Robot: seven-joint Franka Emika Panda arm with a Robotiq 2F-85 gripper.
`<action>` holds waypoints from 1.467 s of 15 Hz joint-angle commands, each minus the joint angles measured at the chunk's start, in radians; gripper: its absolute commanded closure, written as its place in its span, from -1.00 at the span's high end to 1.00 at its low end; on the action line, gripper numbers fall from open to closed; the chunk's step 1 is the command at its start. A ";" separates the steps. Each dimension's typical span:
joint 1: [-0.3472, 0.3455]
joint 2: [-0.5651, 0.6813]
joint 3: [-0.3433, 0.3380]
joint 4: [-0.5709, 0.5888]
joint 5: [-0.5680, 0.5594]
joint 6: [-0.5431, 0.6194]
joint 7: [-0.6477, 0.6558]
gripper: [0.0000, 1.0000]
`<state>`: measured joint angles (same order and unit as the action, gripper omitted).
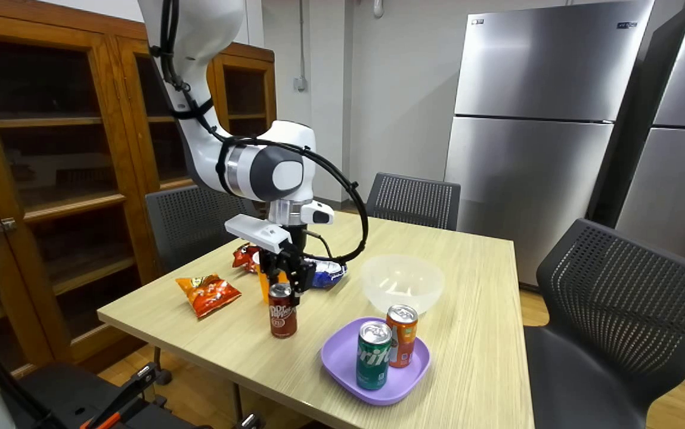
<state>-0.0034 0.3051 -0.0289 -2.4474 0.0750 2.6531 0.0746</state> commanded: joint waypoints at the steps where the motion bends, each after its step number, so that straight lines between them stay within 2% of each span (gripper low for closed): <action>1: -0.012 -0.017 0.003 0.005 -0.009 -0.032 -0.025 -0.23; 8: -0.018 -0.096 -0.007 -0.029 -0.002 -0.036 -0.016 -0.23; 22: -0.096 -0.203 -0.109 -0.060 -0.006 -0.027 0.019 -0.23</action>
<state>-0.0785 0.1552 -0.1264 -2.4920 0.0767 2.6521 0.0746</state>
